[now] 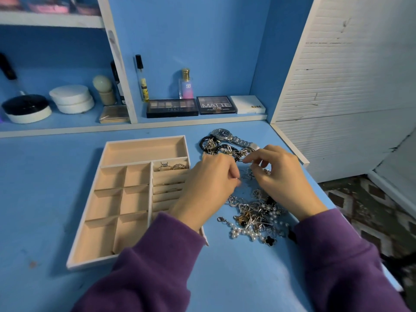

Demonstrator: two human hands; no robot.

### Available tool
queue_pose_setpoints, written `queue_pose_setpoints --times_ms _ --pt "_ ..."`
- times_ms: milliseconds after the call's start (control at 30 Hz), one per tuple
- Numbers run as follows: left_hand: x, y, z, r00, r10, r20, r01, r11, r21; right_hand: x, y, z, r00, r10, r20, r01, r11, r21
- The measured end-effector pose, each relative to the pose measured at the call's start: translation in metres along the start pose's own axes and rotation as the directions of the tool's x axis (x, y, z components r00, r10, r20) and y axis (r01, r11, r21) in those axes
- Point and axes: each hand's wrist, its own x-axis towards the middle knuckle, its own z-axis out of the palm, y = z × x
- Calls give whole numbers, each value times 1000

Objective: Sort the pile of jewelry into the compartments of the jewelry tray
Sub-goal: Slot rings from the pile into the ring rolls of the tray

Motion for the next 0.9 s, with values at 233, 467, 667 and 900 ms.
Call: queue_pose_setpoints --times_ms 233,467,667,900 --pt "1 -9 -4 995 -27 -97 22 998 -55 -2 3 0 996 2 94 5 997 -74" --pt "0 -13 -8 989 -44 -144 35 997 -64 -4 2 2 989 -26 143 61 969 -241" --pt "1 -13 -11 987 -64 -144 53 995 -80 -3 -1 4 987 -21 159 55 976 -211" --pt "0 -13 -14 985 -66 -159 55 996 -73 -6 -4 5 981 -73 181 90 992 -87"
